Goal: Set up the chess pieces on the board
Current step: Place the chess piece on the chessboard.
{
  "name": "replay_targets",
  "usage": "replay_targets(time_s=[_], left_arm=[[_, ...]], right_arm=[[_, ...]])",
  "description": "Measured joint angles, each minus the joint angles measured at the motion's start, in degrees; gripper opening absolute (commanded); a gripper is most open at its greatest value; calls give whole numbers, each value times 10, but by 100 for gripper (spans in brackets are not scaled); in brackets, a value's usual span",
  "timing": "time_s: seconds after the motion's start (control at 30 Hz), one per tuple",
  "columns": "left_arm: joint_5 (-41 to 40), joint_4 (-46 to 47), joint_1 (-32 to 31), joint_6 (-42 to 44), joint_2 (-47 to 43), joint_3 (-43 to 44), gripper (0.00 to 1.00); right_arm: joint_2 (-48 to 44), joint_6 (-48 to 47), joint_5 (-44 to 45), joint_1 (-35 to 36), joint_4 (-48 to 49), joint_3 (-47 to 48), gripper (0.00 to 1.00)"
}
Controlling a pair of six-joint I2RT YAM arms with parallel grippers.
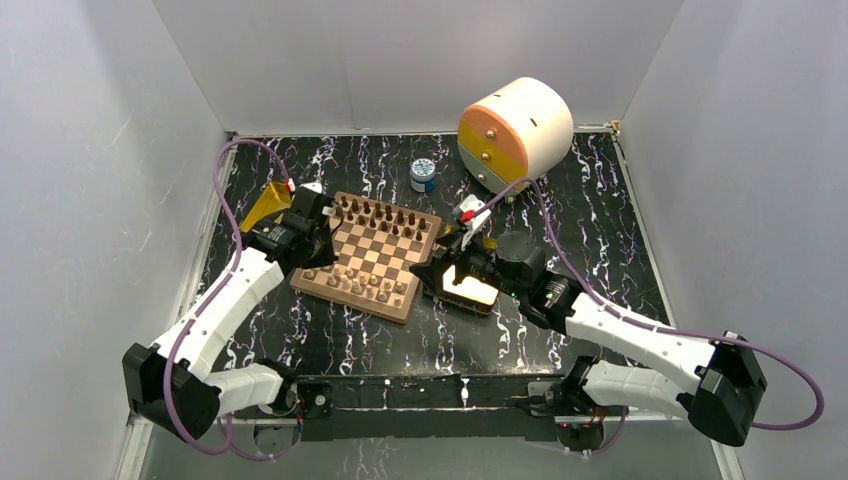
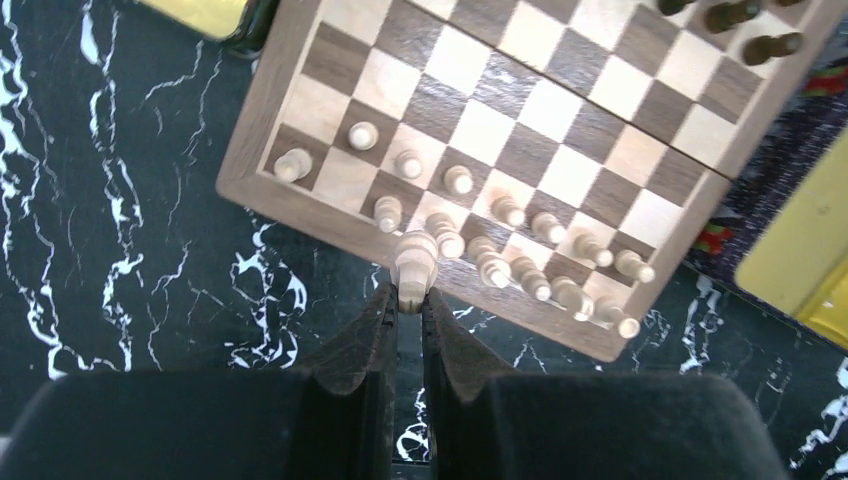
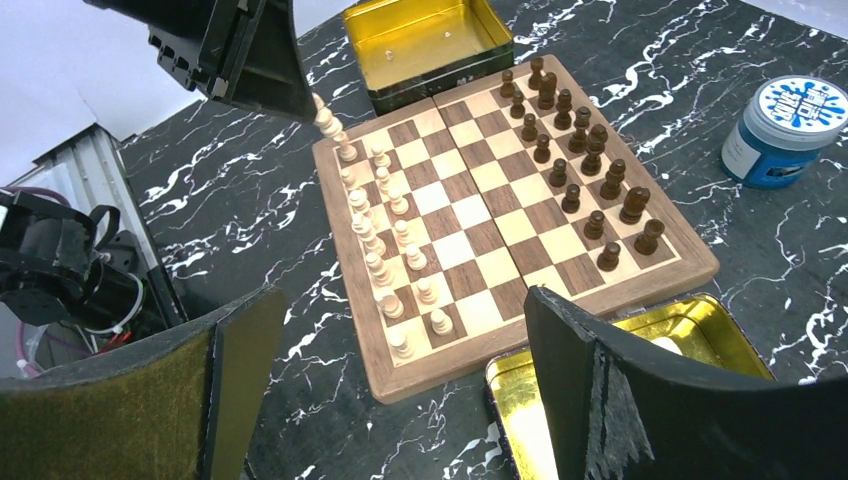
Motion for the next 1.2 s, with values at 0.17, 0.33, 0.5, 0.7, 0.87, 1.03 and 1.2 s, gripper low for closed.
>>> replay_targets(time_s=[0.17, 0.33, 0.5, 0.7, 0.87, 1.03, 1.2], left_arm=[[-32, 2, 5, -32, 0, -22, 0], [-24, 24, 23, -40, 6, -48, 0], [-13, 31, 61, -44, 27, -55, 0], [-5, 47, 94, -49, 29, -70, 0], [3, 57, 94, -48, 29, -84, 0], [9, 62, 94, -48, 30, -94, 0], [17, 71, 94, -47, 38, -104, 0]], right_arm=[[-14, -2, 15, 0, -9, -11, 99], [-24, -6, 23, 0, -15, -16, 99], [-27, -9, 29, 0, -15, -17, 99], [-28, -11, 35, 0, -15, -17, 99], [-28, -12, 35, 0, -15, -17, 99], [-28, -16, 38, 0, -17, -17, 99], [-27, -17, 38, 0, -19, -17, 99]])
